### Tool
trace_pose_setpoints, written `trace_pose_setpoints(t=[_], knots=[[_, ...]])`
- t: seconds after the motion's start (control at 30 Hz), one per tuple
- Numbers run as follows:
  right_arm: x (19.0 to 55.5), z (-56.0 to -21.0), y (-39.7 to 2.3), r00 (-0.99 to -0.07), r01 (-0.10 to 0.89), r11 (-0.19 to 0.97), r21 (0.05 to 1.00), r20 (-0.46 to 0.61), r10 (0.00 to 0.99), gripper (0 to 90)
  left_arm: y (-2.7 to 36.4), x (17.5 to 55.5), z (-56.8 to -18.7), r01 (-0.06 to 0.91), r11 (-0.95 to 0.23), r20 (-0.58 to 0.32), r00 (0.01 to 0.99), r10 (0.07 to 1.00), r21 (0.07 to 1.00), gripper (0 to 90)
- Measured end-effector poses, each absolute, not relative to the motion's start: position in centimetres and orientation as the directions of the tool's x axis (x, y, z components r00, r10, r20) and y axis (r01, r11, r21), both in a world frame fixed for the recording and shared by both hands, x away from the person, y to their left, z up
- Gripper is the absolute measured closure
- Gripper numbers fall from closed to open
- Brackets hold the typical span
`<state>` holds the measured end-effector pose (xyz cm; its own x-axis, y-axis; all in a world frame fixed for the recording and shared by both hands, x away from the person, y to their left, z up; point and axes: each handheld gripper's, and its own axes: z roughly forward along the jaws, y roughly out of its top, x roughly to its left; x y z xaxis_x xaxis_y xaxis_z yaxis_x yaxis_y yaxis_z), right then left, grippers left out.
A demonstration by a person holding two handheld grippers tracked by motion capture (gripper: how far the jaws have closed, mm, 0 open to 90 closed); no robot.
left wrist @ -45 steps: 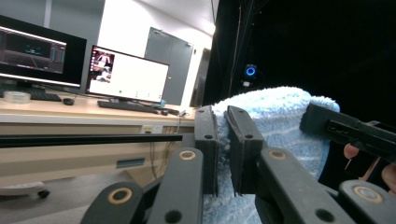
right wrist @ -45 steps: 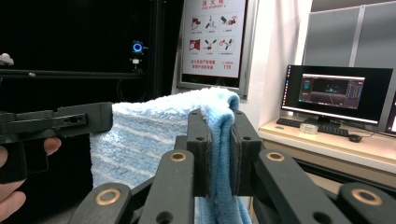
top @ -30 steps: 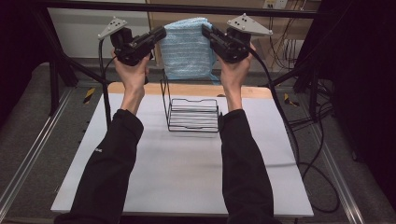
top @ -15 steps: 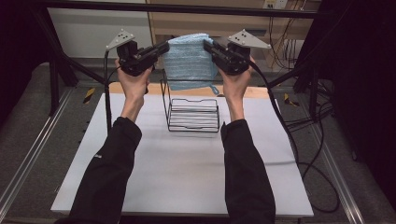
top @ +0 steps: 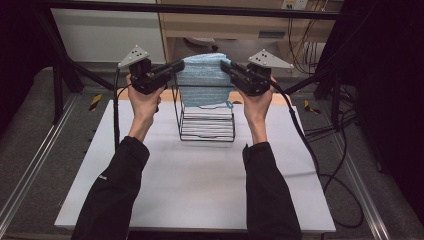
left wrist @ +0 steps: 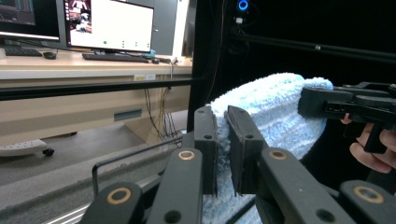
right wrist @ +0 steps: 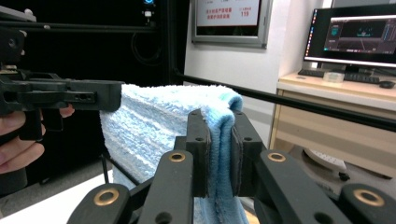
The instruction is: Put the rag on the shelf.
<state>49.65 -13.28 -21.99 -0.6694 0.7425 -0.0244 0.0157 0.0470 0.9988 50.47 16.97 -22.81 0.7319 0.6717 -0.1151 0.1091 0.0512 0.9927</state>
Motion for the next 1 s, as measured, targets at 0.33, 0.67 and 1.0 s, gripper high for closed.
trace_pose_setpoints(t=[0.33,0.67,1.0], knots=[[48.8,-22.9,-13.8,-0.698,0.002,0.067,0.998,-0.046,0.715,80.3,17.3,49.4,-23.6,0.098,0.021,-0.088,0.758,0.646,0.995,81.4],[48.4,-23.1,-13.6,-0.702,0.001,0.106,0.994,-0.075,0.708,80.3,17.4,48.9,-23.6,0.123,-0.013,-0.084,0.746,0.661,0.992,79.1],[47.4,-23.8,-14.3,-0.743,0.023,0.105,0.994,-0.053,0.667,80.7,19.1,48.9,-19.8,0.23,0.012,-0.172,0.69,0.703,0.973,77.2]])
